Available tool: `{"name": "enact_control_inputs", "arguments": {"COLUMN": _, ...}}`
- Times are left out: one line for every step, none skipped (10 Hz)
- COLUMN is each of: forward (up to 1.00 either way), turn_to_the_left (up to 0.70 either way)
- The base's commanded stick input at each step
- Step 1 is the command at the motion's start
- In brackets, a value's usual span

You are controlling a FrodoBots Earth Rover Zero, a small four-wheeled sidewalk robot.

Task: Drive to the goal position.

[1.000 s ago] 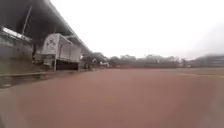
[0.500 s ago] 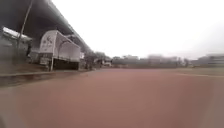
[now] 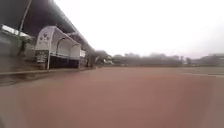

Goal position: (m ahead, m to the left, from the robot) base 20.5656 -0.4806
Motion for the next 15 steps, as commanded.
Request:
{"name": "enact_control_inputs", "arguments": {"forward": 1.0, "turn_to_the_left": 0.0}}
{"name": "enact_control_inputs", "arguments": {"forward": 1.0, "turn_to_the_left": 0.0}}
{"name": "enact_control_inputs", "arguments": {"forward": 1.0, "turn_to_the_left": 0.0}}
{"name": "enact_control_inputs", "arguments": {"forward": 1.0, "turn_to_the_left": 0.0}}
{"name": "enact_control_inputs", "arguments": {"forward": 1.0, "turn_to_the_left": 0.0}}
{"name": "enact_control_inputs", "arguments": {"forward": 1.0, "turn_to_the_left": 0.0}}
{"name": "enact_control_inputs", "arguments": {"forward": 1.0, "turn_to_the_left": 0.0}}
{"name": "enact_control_inputs", "arguments": {"forward": 1.0, "turn_to_the_left": 0.0}}
{"name": "enact_control_inputs", "arguments": {"forward": 1.0, "turn_to_the_left": 0.0}}
{"name": "enact_control_inputs", "arguments": {"forward": 1.0, "turn_to_the_left": 0.0}}
{"name": "enact_control_inputs", "arguments": {"forward": 1.0, "turn_to_the_left": 0.0}}
{"name": "enact_control_inputs", "arguments": {"forward": 1.0, "turn_to_the_left": 0.0}}
{"name": "enact_control_inputs", "arguments": {"forward": 1.0, "turn_to_the_left": 0.0}}
{"name": "enact_control_inputs", "arguments": {"forward": 1.0, "turn_to_the_left": 0.0}}
{"name": "enact_control_inputs", "arguments": {"forward": 1.0, "turn_to_the_left": 0.0}}
